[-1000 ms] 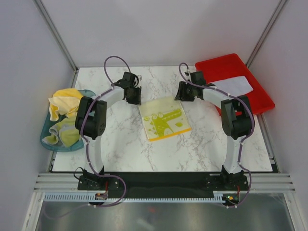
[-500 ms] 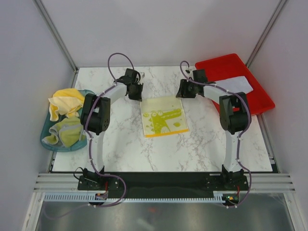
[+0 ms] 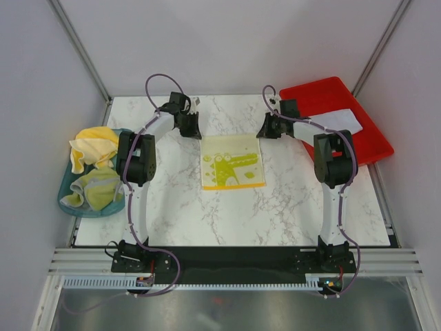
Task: Fold and stack the towels
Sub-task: Fold the towel
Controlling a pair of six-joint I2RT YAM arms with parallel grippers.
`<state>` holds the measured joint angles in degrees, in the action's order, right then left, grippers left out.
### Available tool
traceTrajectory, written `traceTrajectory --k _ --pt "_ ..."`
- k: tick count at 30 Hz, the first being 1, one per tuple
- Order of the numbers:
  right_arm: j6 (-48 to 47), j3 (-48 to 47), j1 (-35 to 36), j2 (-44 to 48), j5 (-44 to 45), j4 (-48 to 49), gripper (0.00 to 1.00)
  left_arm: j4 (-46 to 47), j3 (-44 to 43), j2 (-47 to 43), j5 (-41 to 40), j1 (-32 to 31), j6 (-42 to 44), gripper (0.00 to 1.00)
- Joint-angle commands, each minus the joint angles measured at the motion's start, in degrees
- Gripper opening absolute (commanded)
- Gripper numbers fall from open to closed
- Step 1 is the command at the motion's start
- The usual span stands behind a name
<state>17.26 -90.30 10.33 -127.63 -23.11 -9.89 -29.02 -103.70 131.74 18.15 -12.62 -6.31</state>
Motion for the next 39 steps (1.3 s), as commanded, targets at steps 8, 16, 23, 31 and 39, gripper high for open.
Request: traceTrajectory --k 8,16,23,31,39 --pt "4.2 -0.3 -1.0 -1.0 -4.2 4.4 0.0 -4.7 -5.5 4.9 9.9 3.3 0.2 0.02" --pt "3.6 0.1 -1.3 0.5 -2.2 3.1 0.35 -5.5 -6.9 3.5 6.5 3.3 1.2 0.32" --pt "-6.3 -8.1 -1.7 -3.8 -8.1 -3.9 0.62 -8.2 -10.6 5.5 8.6 3.4 4.1 0.45" --pt "-13.0 -16.7 -1.9 -10.0 -13.9 -9.9 0.52 -9.7 -10.6 5.8 9.9 3.4 9.0 0.5" --pt "-15.4 -20.3 -1.9 -13.3 -19.5 -10.5 0.45 -10.3 -11.7 6.4 11.0 3.5 11.6 0.51"
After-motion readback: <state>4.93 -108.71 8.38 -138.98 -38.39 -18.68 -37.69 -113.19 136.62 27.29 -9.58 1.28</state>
